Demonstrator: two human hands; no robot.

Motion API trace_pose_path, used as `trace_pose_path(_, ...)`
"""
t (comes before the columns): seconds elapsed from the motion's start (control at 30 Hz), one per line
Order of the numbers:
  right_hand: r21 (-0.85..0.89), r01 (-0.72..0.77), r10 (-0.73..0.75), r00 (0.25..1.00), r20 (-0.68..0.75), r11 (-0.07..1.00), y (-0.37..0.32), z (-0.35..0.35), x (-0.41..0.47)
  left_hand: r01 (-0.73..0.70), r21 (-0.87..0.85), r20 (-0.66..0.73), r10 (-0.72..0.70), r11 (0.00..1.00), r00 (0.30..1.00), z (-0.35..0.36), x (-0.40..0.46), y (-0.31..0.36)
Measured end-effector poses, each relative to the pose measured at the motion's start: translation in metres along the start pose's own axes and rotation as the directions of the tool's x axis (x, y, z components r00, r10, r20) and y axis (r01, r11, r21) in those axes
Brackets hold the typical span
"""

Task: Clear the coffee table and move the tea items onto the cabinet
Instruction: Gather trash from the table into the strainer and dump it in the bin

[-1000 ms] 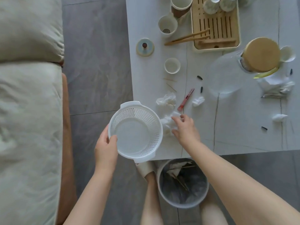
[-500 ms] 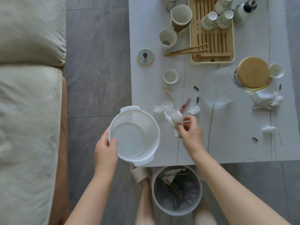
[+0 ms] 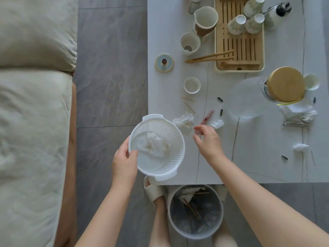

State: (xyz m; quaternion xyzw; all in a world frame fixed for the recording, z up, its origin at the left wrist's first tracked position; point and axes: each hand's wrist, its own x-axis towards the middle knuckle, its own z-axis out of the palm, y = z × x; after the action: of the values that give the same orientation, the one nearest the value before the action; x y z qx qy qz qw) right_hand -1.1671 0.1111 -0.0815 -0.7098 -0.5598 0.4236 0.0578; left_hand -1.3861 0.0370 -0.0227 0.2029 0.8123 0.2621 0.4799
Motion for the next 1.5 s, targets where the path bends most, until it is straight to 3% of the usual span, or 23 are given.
trace_pose_path(0.2,-0.274,0.092,-0.064,0.992,0.111,0.957,0.0,0.02,0.033,0.002,-0.036,0.015,-0.002,0.999,1.0,-0.002,0.007,0.007)
trace_pose_path(0.33,-0.537,0.207,-0.1,0.97,0.221,0.818,-0.006,0.036,0.056,-0.016,-0.041,0.017,0.016,0.999,1.0,0.0,0.015,0.014)
trace_pose_path(0.47,-0.351,0.092,-0.03,0.983,0.18,0.932,0.004,0.032,0.057,-0.04,-0.023,0.011,0.04,0.999,0.999,0.007,0.019,0.018)
trace_pose_path(0.57,-0.231,0.056,-0.058,0.998,-0.002,0.971,0.014,0.012,0.049,-0.047,-0.021,0.028,0.047,0.999,0.998,0.012,0.016,0.023)
trace_pose_path(0.67,-0.096,-0.081,0.062,0.98,-0.19,0.992,0.029,-0.01,0.051,-0.044,-0.007,0.05,0.044,0.999,0.998,0.02,0.014,0.03)
trace_pose_path(0.93,-0.122,-0.281,0.26,0.951,-0.165,0.952,0.065,-0.017,0.064,-0.048,0.039,0.037,0.046,0.998,0.998,0.035,0.011,0.036)
trace_pose_path(1.0,-0.037,-0.275,0.269,0.955,-0.123,0.961,0.063,-0.019,0.064,-0.044,0.042,0.031,0.043,0.998,0.999,0.037,0.01,0.037)
trace_pose_path(1.07,0.22,-0.253,0.284,0.951,-0.123,0.942,0.05,-0.026,0.056,-0.042,0.042,0.028,0.041,0.998,0.999,0.041,0.01,0.039)
trace_pose_path(1.17,0.449,-0.104,0.171,0.979,-0.111,0.887,0.014,-0.038,0.029,-0.034,0.052,0.033,0.033,0.998,0.999,0.045,0.008,0.043)
trace_pose_path(1.27,0.413,0.082,-0.065,0.996,-0.055,0.907,-0.016,-0.039,0.003,-0.024,0.043,0.036,0.023,0.999,0.999,0.048,0.006,0.045)
trace_pose_path(1.37,0.309,0.229,-0.248,0.968,0.023,0.923,-0.026,-0.033,-0.01,-0.012,0.037,0.03,0.011,0.999,0.999,0.05,0.005,0.046)
trace_pose_path(1.43,0.295,0.24,-0.26,0.965,0.031,0.925,-0.022,-0.031,-0.008,-0.007,0.033,0.025,0.006,0.999,1.0,0.049,0.005,0.046)
trace_pose_path(1.5,0.284,0.164,-0.159,0.986,-0.04,0.945,-0.009,-0.03,0.002,-0.004,0.031,0.017,0.004,1.0,1.0,0.047,0.006,0.045)
